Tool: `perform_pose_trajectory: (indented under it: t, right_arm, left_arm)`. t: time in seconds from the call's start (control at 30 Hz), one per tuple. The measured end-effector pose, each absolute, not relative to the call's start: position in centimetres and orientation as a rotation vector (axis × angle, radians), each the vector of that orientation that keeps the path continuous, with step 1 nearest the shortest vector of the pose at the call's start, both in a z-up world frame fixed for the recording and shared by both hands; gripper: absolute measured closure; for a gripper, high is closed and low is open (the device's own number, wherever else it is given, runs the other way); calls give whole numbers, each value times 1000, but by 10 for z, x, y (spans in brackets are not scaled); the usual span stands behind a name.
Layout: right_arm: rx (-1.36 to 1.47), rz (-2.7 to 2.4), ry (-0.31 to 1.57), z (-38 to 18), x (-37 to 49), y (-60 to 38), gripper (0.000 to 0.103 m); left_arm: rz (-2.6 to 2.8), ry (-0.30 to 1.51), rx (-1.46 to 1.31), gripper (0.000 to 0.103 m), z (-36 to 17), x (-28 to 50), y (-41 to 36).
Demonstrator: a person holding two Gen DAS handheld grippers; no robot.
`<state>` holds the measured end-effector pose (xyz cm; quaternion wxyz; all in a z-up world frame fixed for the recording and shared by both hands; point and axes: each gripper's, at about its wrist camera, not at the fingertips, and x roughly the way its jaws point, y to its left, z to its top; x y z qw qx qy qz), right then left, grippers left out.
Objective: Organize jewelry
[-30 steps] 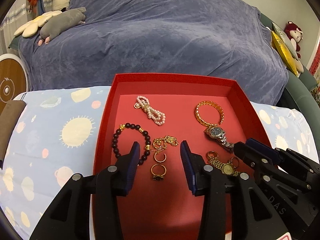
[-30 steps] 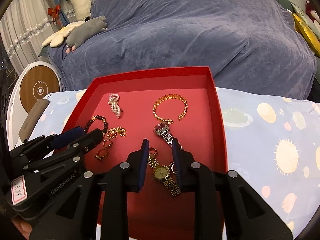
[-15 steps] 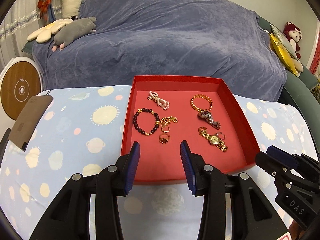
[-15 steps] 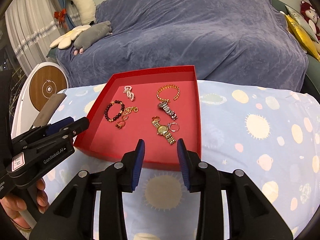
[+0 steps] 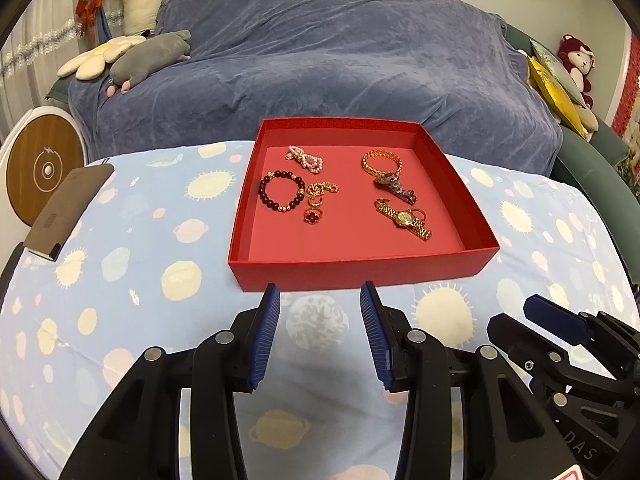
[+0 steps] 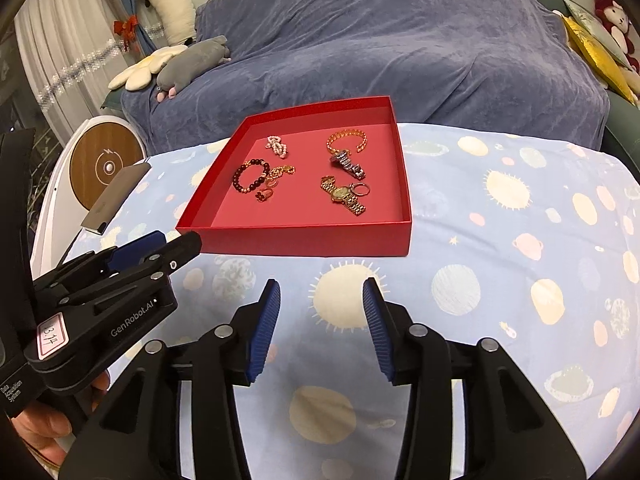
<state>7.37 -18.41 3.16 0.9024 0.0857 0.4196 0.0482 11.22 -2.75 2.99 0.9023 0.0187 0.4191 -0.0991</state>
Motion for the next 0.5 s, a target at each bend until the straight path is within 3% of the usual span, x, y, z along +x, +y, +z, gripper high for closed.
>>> perform_pose_trajectory:
  t: [0.33,0.5]
  right_arm:
    - [110,73,834,27,68,-174,52]
    - [115,37,838,23,70,-178,36]
  left_arm:
    - [-174,857,65,51,24,106,-28]
    - [-149,870,61,46,20,108,-24]
